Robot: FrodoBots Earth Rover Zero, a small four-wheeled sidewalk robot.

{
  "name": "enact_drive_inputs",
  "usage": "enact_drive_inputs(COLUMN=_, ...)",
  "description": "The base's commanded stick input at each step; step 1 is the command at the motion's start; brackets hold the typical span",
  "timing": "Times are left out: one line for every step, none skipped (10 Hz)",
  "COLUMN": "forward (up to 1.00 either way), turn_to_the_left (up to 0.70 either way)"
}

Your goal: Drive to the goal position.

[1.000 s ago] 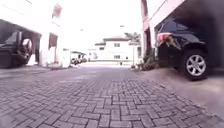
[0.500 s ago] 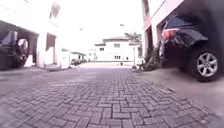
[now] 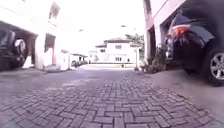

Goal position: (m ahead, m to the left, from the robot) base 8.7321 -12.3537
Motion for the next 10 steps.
enact_drive_inputs(forward=0.70, turn_to_the_left=-0.35)
enact_drive_inputs(forward=0.70, turn_to_the_left=-0.19)
enact_drive_inputs(forward=0.70, turn_to_the_left=0.00)
enact_drive_inputs(forward=0.70, turn_to_the_left=0.00)
enact_drive_inputs(forward=0.70, turn_to_the_left=0.00)
enact_drive_inputs(forward=0.70, turn_to_the_left=0.00)
enact_drive_inputs(forward=0.70, turn_to_the_left=0.00)
enact_drive_inputs(forward=0.70, turn_to_the_left=0.00)
enact_drive_inputs(forward=0.70, turn_to_the_left=0.00)
enact_drive_inputs(forward=0.70, turn_to_the_left=0.00)
